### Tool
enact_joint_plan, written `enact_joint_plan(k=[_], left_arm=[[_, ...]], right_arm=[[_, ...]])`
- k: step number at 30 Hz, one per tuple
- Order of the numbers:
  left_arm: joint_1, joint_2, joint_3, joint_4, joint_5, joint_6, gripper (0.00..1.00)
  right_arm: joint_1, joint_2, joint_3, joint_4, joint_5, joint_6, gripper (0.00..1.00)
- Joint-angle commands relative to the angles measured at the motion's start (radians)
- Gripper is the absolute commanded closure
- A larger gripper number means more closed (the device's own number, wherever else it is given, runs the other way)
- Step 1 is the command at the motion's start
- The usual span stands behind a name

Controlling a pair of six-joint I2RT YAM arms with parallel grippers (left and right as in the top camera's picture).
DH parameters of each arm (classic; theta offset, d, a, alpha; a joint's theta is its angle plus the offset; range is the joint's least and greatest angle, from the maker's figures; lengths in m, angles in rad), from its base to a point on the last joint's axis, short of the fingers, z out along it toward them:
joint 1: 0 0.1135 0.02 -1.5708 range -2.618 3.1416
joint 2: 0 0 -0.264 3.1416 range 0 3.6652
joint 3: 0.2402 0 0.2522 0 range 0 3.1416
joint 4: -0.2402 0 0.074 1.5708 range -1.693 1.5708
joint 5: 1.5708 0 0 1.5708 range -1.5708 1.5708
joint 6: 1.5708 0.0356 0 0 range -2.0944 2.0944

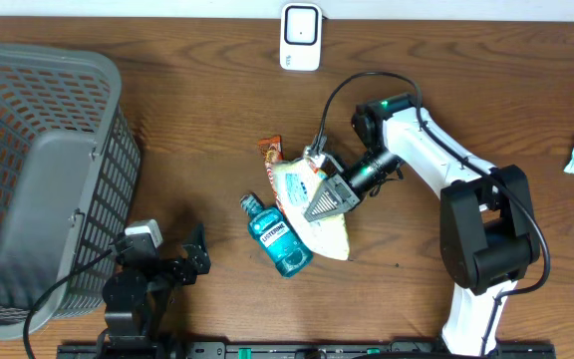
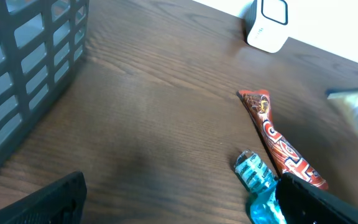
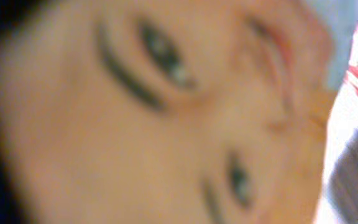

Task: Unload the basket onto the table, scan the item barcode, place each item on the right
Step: 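Lift the snack packet off the table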

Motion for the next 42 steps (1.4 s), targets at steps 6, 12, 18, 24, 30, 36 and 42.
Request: enact_joint_plan(k=[6,12,18,24,30,36,42], left_arm=[[-0.002,0.001,-0.014,-0.016,0.012,0.013,0.02],[-0.002,0.001,-0.014,-0.016,0.012,0.013,0.02],[-0.002,0.001,-0.014,-0.016,0.012,0.013,0.02],[-0.002,0.001,-0.014,-0.016,0.012,0.013,0.02],[-0.002,0.001,-0.014,-0.016,0.012,0.013,0.02],[-0.002,0.001,-0.014,-0.016,0.012,0.013,0.02],[-0.002,0.001,-0.014,-0.016,0.012,0.013,0.02]], right_arm=[[-0.002,0.005,0.024,-0.108,-0.398,-0.055,0.99],[-0.019,0.005,0.024,-0.193,-0.505,0.156,0.99],[-0.06,0.005,0.024,-0.199,-0.505,0.136,0.99],[-0.076,0.005,0.024,-0.207,-0.504,0.112,0.99],[-0.076,0.005,0.024,-0.208,-0.483,0.08,0.99],[-0.075,0.005,0.024,-0.235,-0.426,-0.047,0.99],[-0.074,0.005,0.024,-0.293,-0.378,-0.254,0.99]])
